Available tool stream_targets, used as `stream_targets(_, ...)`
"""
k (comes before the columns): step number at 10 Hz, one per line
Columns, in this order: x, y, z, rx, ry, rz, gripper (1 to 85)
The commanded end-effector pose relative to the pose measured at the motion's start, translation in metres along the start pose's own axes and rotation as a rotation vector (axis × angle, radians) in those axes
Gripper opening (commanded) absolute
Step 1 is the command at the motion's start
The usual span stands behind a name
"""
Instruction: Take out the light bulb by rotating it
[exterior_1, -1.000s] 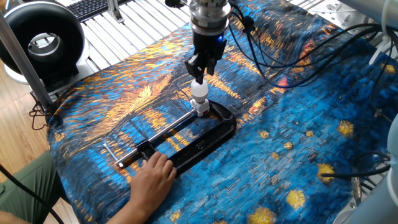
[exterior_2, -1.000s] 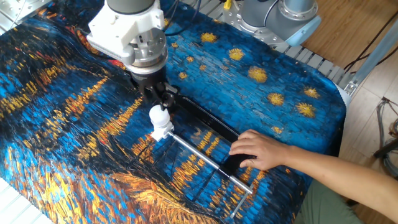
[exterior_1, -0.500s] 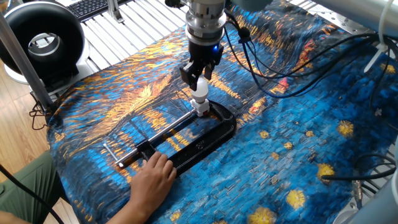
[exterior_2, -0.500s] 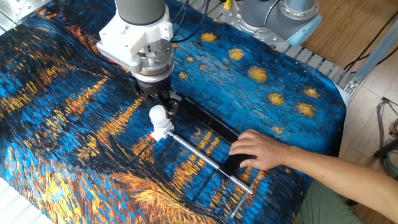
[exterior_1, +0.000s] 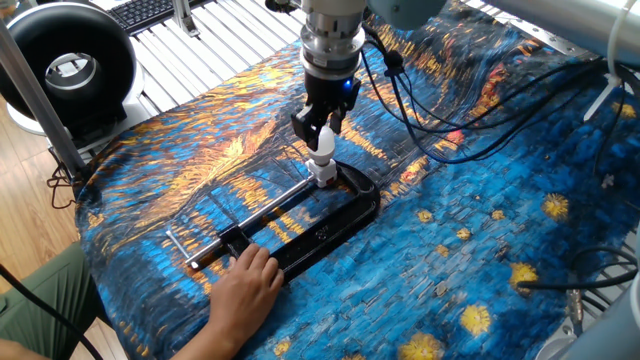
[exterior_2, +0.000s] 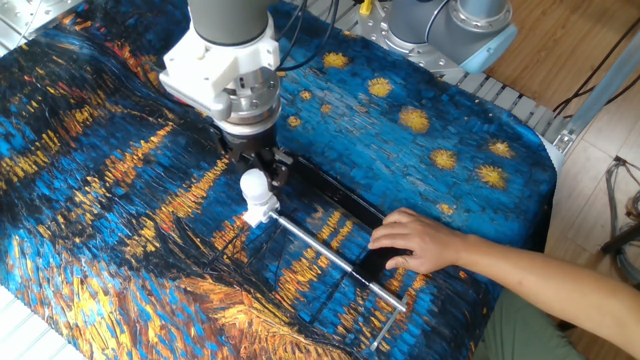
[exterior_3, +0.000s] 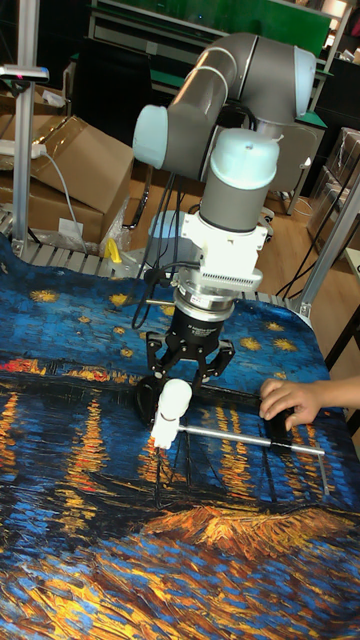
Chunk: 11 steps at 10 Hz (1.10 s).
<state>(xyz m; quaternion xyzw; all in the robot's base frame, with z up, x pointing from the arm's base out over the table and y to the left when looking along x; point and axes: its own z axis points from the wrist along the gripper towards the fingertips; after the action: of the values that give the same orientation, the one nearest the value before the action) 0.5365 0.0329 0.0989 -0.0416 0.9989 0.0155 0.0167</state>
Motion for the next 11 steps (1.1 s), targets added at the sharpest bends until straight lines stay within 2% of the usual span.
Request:
stream_targets(1,0.001,0.002,0.005,-0.016,-0.002,0.013,51.7)
stream_targets(6,0.001,-0.004,0.005,0.006,-0.002,0.017,42.0)
stream_targets(8,0.001,-0.009,0.002,0.027,-0.006,0.002,37.3)
stream_targets(10,-0.002,-0.012,0.003,0.066,-0.023,-0.009,28.7)
stream_targets(11,-0.009,-0.004,0.005,0.059,-0.051,0.005,24.7)
